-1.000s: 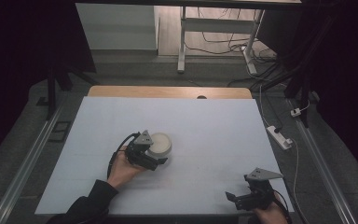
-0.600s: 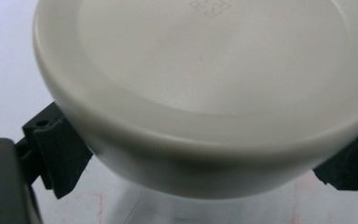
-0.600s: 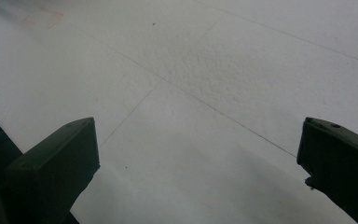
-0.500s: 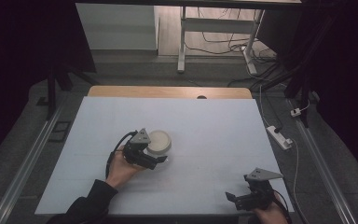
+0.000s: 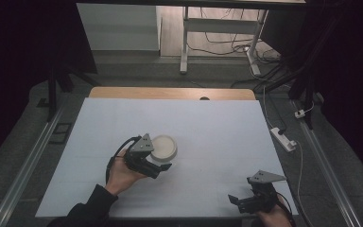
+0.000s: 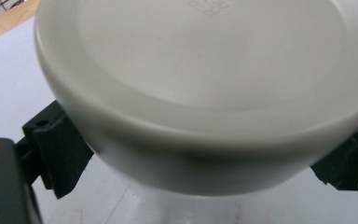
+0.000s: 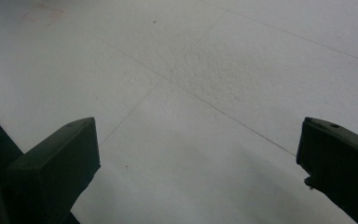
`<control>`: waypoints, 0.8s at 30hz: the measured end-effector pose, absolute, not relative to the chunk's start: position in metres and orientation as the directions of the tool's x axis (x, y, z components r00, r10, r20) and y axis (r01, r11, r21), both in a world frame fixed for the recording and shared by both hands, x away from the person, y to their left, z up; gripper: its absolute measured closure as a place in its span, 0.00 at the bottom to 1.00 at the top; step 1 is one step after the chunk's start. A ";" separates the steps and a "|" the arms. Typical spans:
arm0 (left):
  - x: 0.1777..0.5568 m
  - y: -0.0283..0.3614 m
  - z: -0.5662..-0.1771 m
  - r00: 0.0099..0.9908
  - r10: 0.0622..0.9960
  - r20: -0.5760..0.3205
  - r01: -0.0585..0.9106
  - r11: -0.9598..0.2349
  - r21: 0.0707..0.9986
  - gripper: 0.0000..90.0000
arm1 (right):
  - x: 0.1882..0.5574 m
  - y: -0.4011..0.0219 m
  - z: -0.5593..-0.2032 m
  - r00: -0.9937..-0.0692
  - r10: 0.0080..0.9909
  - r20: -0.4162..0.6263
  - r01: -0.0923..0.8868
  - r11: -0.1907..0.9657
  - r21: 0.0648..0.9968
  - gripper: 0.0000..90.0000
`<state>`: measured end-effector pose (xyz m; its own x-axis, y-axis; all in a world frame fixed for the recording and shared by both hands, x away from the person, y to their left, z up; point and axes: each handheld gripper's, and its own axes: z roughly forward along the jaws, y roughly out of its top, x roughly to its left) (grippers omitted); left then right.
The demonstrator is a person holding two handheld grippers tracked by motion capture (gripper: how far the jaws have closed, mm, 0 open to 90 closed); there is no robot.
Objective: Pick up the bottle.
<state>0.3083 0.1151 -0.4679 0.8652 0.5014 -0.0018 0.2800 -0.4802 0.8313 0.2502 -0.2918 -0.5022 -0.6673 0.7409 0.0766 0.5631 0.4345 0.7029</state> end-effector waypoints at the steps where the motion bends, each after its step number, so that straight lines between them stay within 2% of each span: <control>1: 0.307 0.116 -0.466 0.867 0.498 -0.007 0.281 -0.478 0.832 0.09 | 0.250 -0.292 -0.502 -0.667 0.741 0.077 0.563 0.434 0.703 0.00; 24: 0.282 0.119 -0.451 0.880 0.474 0.011 0.262 -0.506 0.822 0.09 | 0.250 -0.292 -0.502 -0.667 0.741 0.079 0.563 0.432 0.705 0.00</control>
